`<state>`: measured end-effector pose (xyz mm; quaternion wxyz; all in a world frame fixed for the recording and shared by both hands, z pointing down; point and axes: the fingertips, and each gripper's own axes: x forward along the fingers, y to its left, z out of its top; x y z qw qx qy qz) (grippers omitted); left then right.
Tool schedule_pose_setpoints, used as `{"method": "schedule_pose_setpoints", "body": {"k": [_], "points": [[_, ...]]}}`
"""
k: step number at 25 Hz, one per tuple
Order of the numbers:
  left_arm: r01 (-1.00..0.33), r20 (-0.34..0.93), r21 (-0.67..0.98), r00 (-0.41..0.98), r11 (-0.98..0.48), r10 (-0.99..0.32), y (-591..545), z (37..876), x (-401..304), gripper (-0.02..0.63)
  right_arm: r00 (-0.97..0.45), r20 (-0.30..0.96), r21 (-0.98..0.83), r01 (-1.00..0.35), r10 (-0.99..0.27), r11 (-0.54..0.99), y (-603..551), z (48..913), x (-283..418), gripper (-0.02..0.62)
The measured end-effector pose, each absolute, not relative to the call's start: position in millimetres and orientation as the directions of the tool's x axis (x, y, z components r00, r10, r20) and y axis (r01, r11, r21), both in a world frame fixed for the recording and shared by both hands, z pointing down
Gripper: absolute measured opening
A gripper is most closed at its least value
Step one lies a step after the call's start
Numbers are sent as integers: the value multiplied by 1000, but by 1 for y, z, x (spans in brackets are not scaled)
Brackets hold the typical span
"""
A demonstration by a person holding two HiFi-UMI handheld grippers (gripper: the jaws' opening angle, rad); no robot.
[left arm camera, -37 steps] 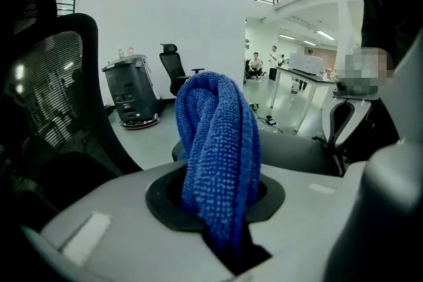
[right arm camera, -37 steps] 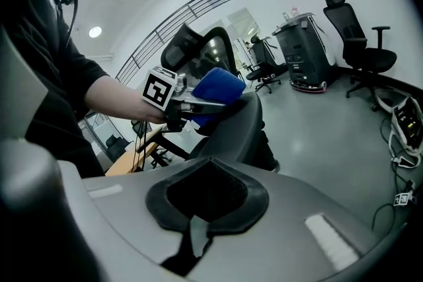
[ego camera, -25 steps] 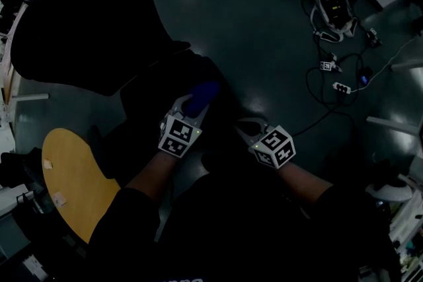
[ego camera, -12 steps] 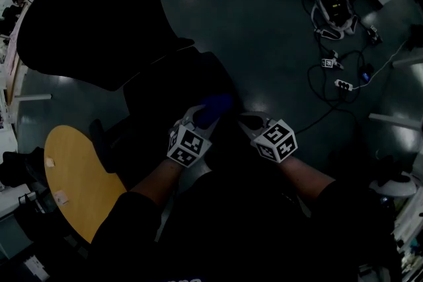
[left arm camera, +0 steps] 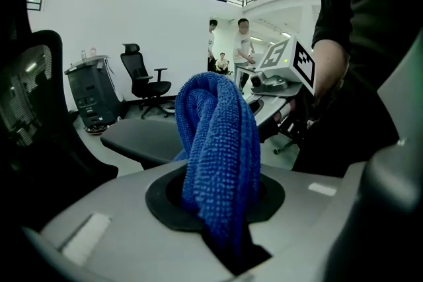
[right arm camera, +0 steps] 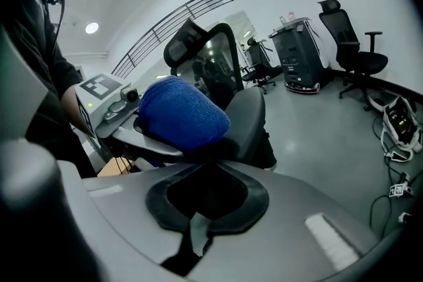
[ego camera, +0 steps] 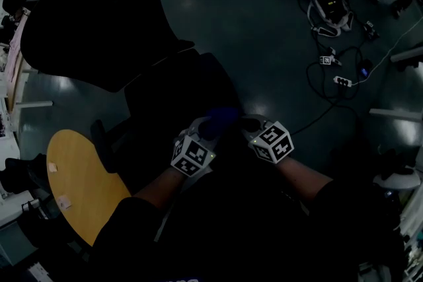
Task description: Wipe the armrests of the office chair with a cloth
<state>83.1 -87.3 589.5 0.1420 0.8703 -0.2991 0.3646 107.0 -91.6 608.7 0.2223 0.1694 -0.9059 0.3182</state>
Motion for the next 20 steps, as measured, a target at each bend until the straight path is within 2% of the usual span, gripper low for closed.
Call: {"method": "schedule_pose_setpoints", "body": {"k": [7, 20], "points": [[-595, 678, 101, 628, -797, -382, -68, 575, 89, 108, -843, 513, -521, -453, -158, 724, -81, 617, 100, 5], [-710, 568, -59, 554, -702, -608, -200, 509, 14, 107, -848, 515, -529, -431, -126, 731, -77, 621, 100, 5]]}}
